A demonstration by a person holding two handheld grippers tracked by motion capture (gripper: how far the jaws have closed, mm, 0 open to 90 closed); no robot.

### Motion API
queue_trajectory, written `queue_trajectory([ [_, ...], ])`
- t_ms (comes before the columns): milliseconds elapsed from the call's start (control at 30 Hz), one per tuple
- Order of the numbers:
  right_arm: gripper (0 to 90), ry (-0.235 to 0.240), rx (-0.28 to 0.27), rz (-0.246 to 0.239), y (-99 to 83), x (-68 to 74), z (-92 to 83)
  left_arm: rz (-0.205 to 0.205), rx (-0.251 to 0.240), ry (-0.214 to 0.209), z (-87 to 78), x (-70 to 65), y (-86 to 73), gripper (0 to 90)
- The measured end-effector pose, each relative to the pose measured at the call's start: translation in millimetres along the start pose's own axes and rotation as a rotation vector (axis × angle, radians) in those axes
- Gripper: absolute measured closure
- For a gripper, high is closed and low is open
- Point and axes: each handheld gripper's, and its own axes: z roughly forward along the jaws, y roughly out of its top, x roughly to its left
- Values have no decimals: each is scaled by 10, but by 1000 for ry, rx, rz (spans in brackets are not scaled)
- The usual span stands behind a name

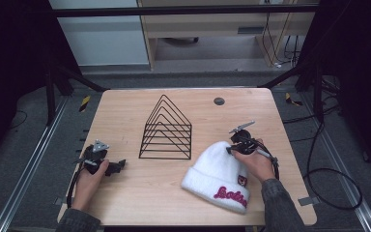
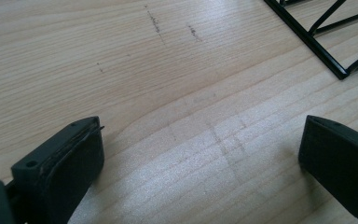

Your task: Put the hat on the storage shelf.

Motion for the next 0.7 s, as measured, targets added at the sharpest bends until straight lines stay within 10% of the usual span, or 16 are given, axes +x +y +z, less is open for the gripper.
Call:
queue_trajectory([
  [700,839,14,-372,-203,28,715,-1097,33,-9,21,-32,-19,-2,11],
])
